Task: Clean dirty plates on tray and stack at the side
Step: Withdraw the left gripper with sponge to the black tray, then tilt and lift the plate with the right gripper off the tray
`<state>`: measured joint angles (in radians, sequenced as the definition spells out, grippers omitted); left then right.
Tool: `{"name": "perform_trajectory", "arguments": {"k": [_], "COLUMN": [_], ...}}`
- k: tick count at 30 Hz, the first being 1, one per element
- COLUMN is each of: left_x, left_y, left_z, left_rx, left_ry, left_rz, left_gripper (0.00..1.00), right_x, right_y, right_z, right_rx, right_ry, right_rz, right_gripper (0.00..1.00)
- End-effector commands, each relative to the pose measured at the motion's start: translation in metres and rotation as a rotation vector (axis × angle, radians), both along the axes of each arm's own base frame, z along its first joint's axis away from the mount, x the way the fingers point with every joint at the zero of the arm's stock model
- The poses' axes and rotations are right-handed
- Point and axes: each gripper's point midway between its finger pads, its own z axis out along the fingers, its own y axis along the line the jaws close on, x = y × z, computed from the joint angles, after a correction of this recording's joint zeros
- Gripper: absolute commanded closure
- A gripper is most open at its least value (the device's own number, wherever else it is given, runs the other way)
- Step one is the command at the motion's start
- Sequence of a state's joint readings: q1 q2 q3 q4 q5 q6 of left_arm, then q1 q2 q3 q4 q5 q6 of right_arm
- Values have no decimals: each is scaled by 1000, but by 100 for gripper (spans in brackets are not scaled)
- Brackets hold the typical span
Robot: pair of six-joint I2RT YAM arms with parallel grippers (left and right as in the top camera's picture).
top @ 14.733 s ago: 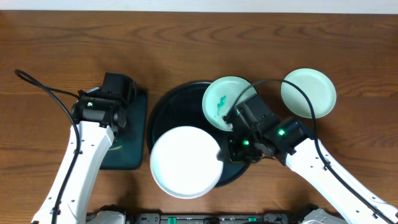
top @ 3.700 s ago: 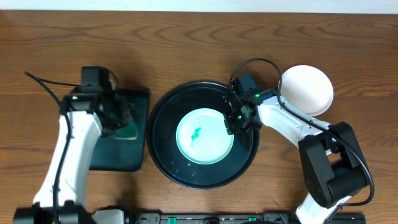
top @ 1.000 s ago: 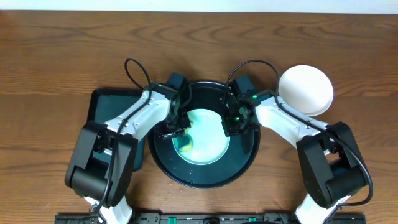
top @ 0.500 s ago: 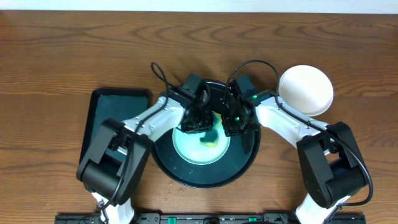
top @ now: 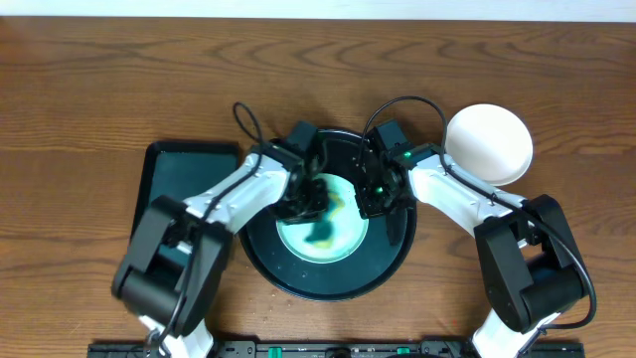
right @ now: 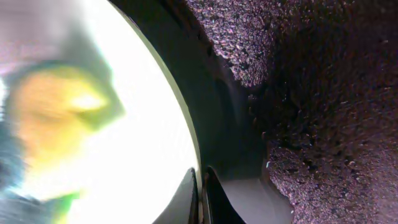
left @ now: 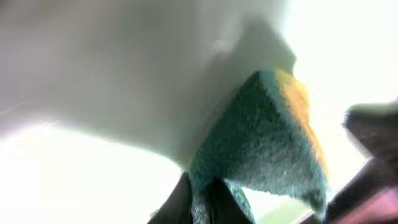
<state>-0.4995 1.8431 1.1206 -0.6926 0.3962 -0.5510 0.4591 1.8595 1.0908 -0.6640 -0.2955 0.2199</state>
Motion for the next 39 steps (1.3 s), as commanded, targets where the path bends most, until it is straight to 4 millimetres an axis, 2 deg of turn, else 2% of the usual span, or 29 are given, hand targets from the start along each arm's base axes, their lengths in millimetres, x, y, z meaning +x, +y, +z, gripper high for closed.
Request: {"name": "perform_trajectory", "arguments": {"k": [1, 5, 10, 12, 14, 15, 18, 23, 25, 27, 28, 30, 31, 32, 34, 37, 38, 39], "left_x": [12, 7, 2, 0, -2, -2, -2, -1, 0, 1, 1, 2, 3, 5, 5, 5, 5, 5], "left_y": [67, 98, 145, 164, 195, 202, 216, 225, 225, 225, 225, 225, 225, 225, 225, 225, 225, 225], "left_z": [17, 51, 77, 82, 83, 83, 82, 82, 82, 82, 82, 82, 82, 82, 82, 82, 82, 82], "left_rx": [292, 374, 471, 502, 519, 520, 517, 498, 497, 496, 496, 495, 495, 493, 492, 492, 492, 492], "left_ry": [-135, -188, -213, -199, -154, -145, -130, -122, -125, -129, -129, -133, -136, -144, -147, -147, -147, -147], "left_rz": [14, 51, 142, 191, 294, 318, 366, 394, 397, 398, 398, 398, 396, 395, 395, 395, 395, 395], "left_gripper": [93, 93, 93, 93, 93, 93, 93, 93, 93, 93, 93, 93, 93, 93, 93, 93, 93, 93], "right_x": [-4, -2, 4, 8, 19, 23, 35, 51, 51, 42, 38, 27, 24, 16, 7, -1, -3, -4], "right_y": [-8, 0, 19, 24, 31, 32, 33, 14, 7, 3, 1, -4, -6, -10, -9, -2, 4, 8], "right_z": [-9, -7, 11, 23, 52, 62, 96, 144, 159, 165, 163, 151, 144, 125, 102, 71, 52, 42], "right_rx": [-37, 2, 112, 141, 180, 191, 202, 123, 107, 113, 113, 100, 91, 59, 36, 31, 27, 29], "right_ry": [17, 12, -26, -54, -146, -180, -294, -496, -540, -520, -489, -394, -360, -275, -187, -83, -33, -10], "right_rz": [9, 14, 86, 100, 131, 142, 143, 116, 107, 75, 44, -33, -51, -84, -84, -66, -52, -43], "right_gripper": [99, 99, 99, 99, 99, 99, 99, 99, 99, 97, 92, 62, 59, 58, 58, 61, 65, 67]}}
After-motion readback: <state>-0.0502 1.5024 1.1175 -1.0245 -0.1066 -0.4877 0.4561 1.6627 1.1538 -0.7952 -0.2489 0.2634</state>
